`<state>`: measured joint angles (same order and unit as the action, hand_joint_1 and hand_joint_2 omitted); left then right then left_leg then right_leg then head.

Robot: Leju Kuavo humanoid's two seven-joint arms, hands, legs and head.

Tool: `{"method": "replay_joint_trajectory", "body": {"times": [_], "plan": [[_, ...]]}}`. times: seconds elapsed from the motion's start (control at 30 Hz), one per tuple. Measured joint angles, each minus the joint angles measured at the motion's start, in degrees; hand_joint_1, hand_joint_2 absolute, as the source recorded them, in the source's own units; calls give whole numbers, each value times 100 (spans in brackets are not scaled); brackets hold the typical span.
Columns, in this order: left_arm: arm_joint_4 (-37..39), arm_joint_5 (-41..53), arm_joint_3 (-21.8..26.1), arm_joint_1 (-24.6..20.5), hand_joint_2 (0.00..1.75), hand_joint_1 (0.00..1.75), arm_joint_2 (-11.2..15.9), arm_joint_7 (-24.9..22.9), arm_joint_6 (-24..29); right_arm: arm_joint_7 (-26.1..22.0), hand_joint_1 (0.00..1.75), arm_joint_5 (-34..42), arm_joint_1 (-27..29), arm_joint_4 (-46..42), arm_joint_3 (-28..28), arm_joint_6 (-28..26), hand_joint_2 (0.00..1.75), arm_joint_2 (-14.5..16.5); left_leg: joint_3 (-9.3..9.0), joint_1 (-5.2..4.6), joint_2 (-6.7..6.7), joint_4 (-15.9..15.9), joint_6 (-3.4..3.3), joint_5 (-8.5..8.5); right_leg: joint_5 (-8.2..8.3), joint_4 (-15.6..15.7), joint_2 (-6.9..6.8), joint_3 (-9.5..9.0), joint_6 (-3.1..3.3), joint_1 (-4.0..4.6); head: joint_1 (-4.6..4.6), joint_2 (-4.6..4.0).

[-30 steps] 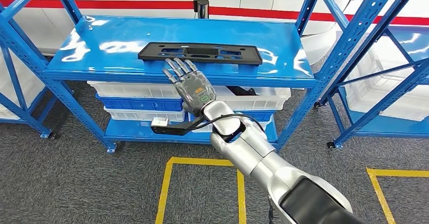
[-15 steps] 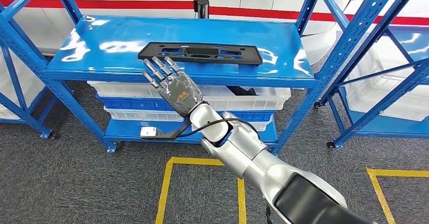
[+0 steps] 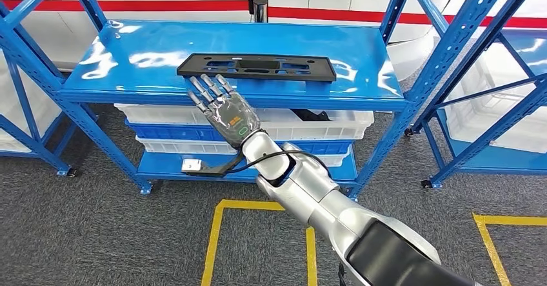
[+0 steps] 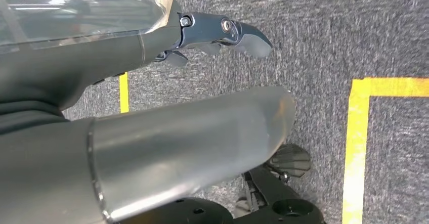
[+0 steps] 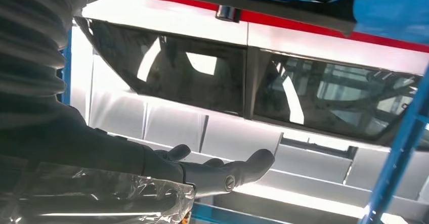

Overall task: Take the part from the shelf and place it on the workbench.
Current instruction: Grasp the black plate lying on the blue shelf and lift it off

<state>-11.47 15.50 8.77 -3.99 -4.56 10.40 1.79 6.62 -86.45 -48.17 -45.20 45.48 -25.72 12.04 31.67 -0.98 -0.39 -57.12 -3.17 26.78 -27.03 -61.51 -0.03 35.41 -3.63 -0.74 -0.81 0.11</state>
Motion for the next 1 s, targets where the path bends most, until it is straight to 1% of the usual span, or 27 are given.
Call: {"method": "replay_joint_trajectory", "body": {"times": [0.03,0.07,0.1,0.17,0.2,0.23,0.3,0.33,0.37,0.4,0.43,0.47,0.5,0.53,0.57,0.6,0.67,0.7,0.73,0.77,0.8,0.83,0.87,0.9,0.93,0.97,1.0], "plan": [[0,8,10,-2,0,0,-1,-1,7,13,0,1,-42,58,-15,50,175,16,9,-10,1,-10,26,12,100,261,1,-112,44,13,2,0],[0,14,22,-3,0,0,-3,-3,10,23,0,2,-83,120,-30,105,175,32,24,-14,4,-16,52,17,141,384,4,-159,99,31,4,0],[0,23,33,-4,0,0,-4,-5,14,37,0,4,-115,183,-49,179,175,45,36,-16,8,-19,81,18,148,398,10,-165,155,45,6,0],[-1,46,47,-9,0,0,1,-9,32,73,0,9,-151,295,-94,351,175,68,50,7,15,-43,145,50,166,429,19,-180,245,16,7,0],[-2,56,50,-13,0,0,3,-9,44,94,0,12,-167,340,-116,425,175,79,93,17,16,-147,188,122,171,448,20,-199,288,-9,10,0],[-2,63,52,-16,0,0,4,-9,55,114,0,15,-183,378,-133,478,175,93,194,38,16,-367,235,244,174,466,20,-218,331,-35,16,0],[-1,73,58,-18,0,0,-3,-8,65,162,0,18,-209,467,-166,547,175,116,579,101,18,-1101,329,557,164,468,17,-229,382,-39,25,0],[0,83,60,-16,0,0,-4,-8,67,187,0,19,-211,515,-185,573,175,120,785,137,19,-1444,368,657,162,467,17,-231,392,-40,25,0],[0,96,61,-15,0,0,-4,-8,69,212,0,20,-208,558,-204,589,175,119,924,169,21,-1632,397,662,159,467,18,-232,394,-42,25,0],[0,110,61,-14,0,0,-3,-8,72,232,0,20,-205,592,-223,599,175,116,954,199,23,-1600,418,556,158,466,22,-237,394,-47,25,0],[0,124,60,-15,0,0,1,-8,75,246,0,20,-205,618,-239,603,175,114,873,227,25,-1358,432,362,153,465,28,-245,387,-55,25,0],[0,133,60,-17,0,0,3,-8,77,255,0,20,-207,636,-252,603,175,114,703,251,27,-965,442,125,146,465,35,-255,375,-61,25,0],[0,137,59,-22,0,0,4,-8,79,260,0,20,-211,650,-263,603,175,114,514,258,28,-559,447,-52,134,459,42,-260,353,-49,26,0],[0,140,58,-29,0,0,3,-8,79,262,0,20,-214,662,-272,603,175,113,373,257,23,-254,436,-163,125,458,49,-258,324,-35,22,0],[0,143,58,-34,0,0,1,-8,79,263,0,20,-215,674,-280,603,175,112,295,246,19,-80,415,-202,120,457,53,-251,292,-21,19,0],[0,148,58,-39,0,0,-1,-9,79,264,0,21,-216,687,-289,603,175,110,281,226,13,-34,383,-184,120,463,54,-243,257,-11,14,0],[0,157,58,-43,0,0,-4,-11,79,264,0,22,-215,707,-313,606,175,108,275,210,12,-15,293,-201,111,466,53,-234,182,-15,5,0],[-1,164,58,-46,0,0,-7,-13,79,265,0,22,-217,713,-329,607,175,106,259,208,14,8,244,-214,65,387,47,-192,161,-16,3,0],[-1,170,59,-50,0,0,-8,-14,79,268,0,22,-221,717,-343,608,175,103,242,208,19,31,197,-228,-29,196,42,-93,160,-14,-2,0],[-1,176,60,-55,0,0,-10,-16,79,273,0,22,-220,724,-354,608,175,96,233,205,22,43,162,-233,-168,-128,37,76,181,-18,-8,0],[-1,183,60,-59,0,0,-10,-17,79,283,0,21,-213,732,-358,608,175,84,232,192,21,43,136,-229,-324,-542,35,297,205,-17,-11,0],[0,188,60,-61,0,0,-10,-19,79,295,0,20,-197,743,-359,608,175,66,231,180,20,42,121,-224,-448,-939,36,516,216,-14,-14,0],[0,194,59,-61,0,0,-14,-19,79,309,0,19,-175,754,-358,609,175,46,228,170,16,41,113,-218,-504,-1201,36,671,207,-10,-14,0],[0,203,58,-61,0,0,-19,-17,79,327,0,17,-157,763,-358,610,175,26,222,161,9,40,109,-212,-464,-1232,36,713,178,-6,-14,0],[0,212,58,-62,0,0,-24,-14,80,346,0,16,-146,768,-359,610,175,10,213,156,2,38,111,-206,-335,-1012,35,627,139,-2,-14,0],[0,222,58,-65,0,0,-30,-10,81,373,0,15,-143,771,-363,611,175,1,202,152,-4,35,119,-197,-161,-616,34,448,104,-1,-14,0],[0,232,59,-68,0,0,-33,-6,84,406,0,14,-147,771,-370,614,175,-6,195,140,-9,26,136,-183,8,-174,30,235,88,4,-15,0]]}}
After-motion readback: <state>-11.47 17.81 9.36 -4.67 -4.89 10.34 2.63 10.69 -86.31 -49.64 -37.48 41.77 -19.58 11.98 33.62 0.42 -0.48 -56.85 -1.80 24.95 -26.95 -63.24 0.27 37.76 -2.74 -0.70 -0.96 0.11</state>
